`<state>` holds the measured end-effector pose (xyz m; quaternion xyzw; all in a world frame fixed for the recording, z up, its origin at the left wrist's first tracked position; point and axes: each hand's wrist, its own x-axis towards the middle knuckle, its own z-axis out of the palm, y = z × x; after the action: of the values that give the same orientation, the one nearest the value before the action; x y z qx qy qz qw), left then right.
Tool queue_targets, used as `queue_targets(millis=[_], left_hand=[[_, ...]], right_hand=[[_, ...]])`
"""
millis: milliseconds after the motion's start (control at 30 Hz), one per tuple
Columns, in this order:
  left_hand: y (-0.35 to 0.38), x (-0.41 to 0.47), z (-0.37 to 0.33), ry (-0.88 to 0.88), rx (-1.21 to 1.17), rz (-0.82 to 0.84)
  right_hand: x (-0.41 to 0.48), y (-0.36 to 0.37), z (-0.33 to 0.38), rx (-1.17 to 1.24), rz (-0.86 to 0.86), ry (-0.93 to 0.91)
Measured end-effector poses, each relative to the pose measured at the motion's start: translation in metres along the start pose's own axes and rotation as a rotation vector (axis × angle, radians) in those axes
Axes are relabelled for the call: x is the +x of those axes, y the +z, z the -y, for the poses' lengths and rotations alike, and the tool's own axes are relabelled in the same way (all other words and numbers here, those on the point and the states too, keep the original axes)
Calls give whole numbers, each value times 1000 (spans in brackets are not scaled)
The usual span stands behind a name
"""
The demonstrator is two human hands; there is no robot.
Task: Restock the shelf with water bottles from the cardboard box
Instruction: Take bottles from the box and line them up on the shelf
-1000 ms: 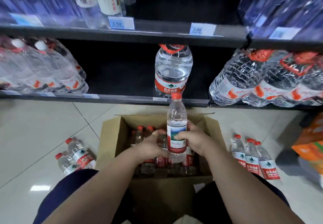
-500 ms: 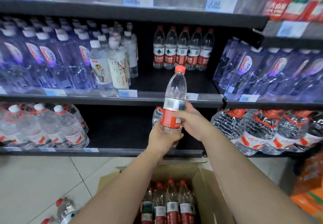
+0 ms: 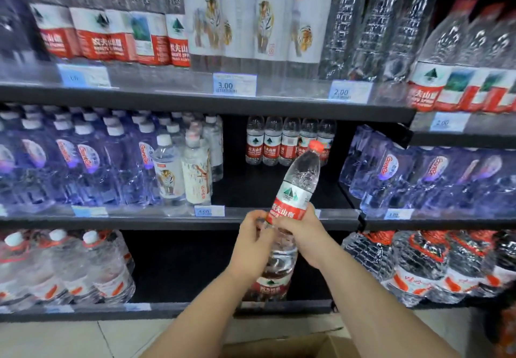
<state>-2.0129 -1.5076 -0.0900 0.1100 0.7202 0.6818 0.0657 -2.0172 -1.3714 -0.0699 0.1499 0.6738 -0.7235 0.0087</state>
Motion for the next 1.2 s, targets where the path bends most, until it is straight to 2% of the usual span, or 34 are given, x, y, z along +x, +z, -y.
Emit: queue_targets(millis=[100,200,300,367,467,633,800,1000,1200], left_hand=[[-37,24,-21,-157,-15,194],[-53,42,-36,-177,124,299],[-43,59,-40,-168,271,329],[-31,71,-35,-145,253,296],[-10,93,-24,-99,146,161],[16,125,-14,5,388,-34],[15,168,10,38,495,-72],[0,225,40,3,481,-38],[-20,259,69,59,484,-88]], right_hand=[[6,14,18,107,42,87],[9,20,30,174,94,95],[21,17,33,123,80,81],[37,11,31,94,57,39],[68,2,30,26,28,-48],[105,0,33,-129,-135,-127],[148,-4,27,-167,-130,-162],[203,8,10,-266,-93,-283],[249,17,12,-372,-43,-380]])
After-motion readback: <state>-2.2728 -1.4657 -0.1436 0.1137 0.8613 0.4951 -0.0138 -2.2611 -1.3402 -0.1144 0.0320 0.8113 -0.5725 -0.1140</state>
